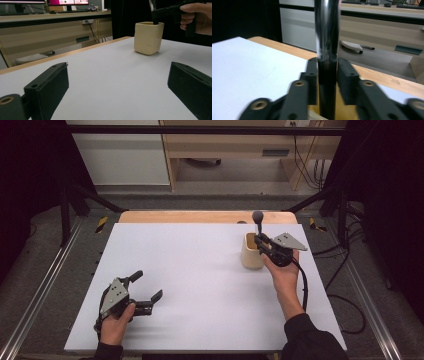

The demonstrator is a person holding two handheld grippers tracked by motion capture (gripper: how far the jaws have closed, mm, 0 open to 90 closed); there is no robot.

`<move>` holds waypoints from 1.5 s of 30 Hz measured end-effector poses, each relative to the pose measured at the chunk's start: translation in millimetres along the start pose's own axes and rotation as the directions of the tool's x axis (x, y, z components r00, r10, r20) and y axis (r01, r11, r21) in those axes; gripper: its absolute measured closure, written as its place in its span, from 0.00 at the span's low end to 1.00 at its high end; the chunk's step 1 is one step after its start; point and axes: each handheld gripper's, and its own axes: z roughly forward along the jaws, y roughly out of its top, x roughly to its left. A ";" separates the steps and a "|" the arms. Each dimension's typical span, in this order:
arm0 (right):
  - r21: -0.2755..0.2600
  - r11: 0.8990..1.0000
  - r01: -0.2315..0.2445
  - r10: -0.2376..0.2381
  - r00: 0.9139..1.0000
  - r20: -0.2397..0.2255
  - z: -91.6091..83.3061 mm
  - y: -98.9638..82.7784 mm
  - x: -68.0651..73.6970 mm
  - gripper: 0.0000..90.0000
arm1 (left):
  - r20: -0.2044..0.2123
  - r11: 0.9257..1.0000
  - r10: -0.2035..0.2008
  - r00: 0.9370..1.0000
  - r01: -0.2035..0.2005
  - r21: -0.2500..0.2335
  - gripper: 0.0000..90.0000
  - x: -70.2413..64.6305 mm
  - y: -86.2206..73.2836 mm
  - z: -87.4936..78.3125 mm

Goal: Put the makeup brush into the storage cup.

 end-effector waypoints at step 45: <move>0.055 0.998 0.039 -0.037 0.999 -0.038 -23.6 16.7 29.7 0.04 | -0.005 1.000 0.003 1.000 -0.003 0.009 0.03 1.7 -1.3 -0.3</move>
